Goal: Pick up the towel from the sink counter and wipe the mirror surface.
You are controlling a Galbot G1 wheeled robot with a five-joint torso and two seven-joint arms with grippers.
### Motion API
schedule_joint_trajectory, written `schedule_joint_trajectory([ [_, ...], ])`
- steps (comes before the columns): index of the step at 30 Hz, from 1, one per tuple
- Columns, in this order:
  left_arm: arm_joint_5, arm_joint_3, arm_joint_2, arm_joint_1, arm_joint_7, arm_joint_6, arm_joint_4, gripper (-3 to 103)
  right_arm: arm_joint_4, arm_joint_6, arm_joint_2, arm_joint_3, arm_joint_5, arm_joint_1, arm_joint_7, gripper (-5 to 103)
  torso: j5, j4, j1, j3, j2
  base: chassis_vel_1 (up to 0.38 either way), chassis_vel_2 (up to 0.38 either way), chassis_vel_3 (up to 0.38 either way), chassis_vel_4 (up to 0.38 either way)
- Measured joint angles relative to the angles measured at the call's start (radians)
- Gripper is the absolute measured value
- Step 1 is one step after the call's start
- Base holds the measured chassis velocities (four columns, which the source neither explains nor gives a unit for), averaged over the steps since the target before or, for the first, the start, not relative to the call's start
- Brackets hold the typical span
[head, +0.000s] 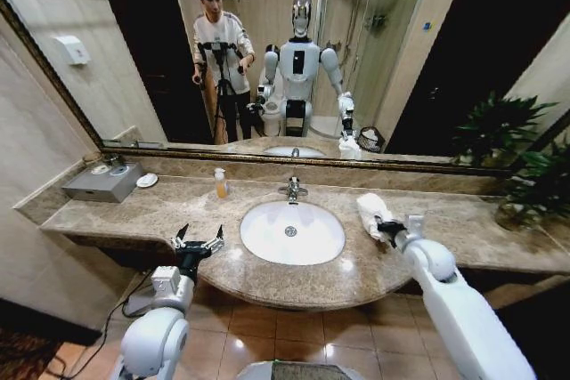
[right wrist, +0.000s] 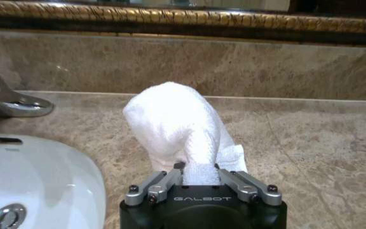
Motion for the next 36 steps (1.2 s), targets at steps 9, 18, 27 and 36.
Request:
schedule_joint_trajectory([
  [9, 0.0, 0.0, 0.0, 0.0, 0.0, 0.0, 0.0, 100, -0.011, 0.0, -0.016, -0.006, -0.081, -0.022, -0.063, 11, -0.0001, -0.0009, 0.0, 0.0, 0.0, 0.0, 0.0, 0.0, 0.0],
  [18, 0.0, 0.0, 0.0, 0.0, 0.0, 0.0, 0.0, 100, -0.006, 0.0, -0.023, -0.015, -0.093, -0.016, -0.064, 25, -0.0001, -0.0007, 0.0, 0.0, 0.0, 0.0, 0.0, 0.0, 0.0],
  [27, 0.0, 0.0, 0.0, 0.0, 0.0, 0.0, 0.0, 100, 0.012, 0.008, -0.024, -0.017, -0.09, -0.021, -0.052, 55, -0.0001, -0.0008, 0.0, 0.0, 0.0, 0.0, 0.0, 0.0, 0.0],
  [36, 0.0, 0.0, 0.0, 0.0, 0.0, 0.0, 0.0, 100, 0.022, 0.04, -0.015, -0.022, -0.073, -0.027, -0.031, 88, -0.0001, -0.0007, 0.0, 0.0, 0.0, 0.0, 0.0, 0.0, 0.0],
])
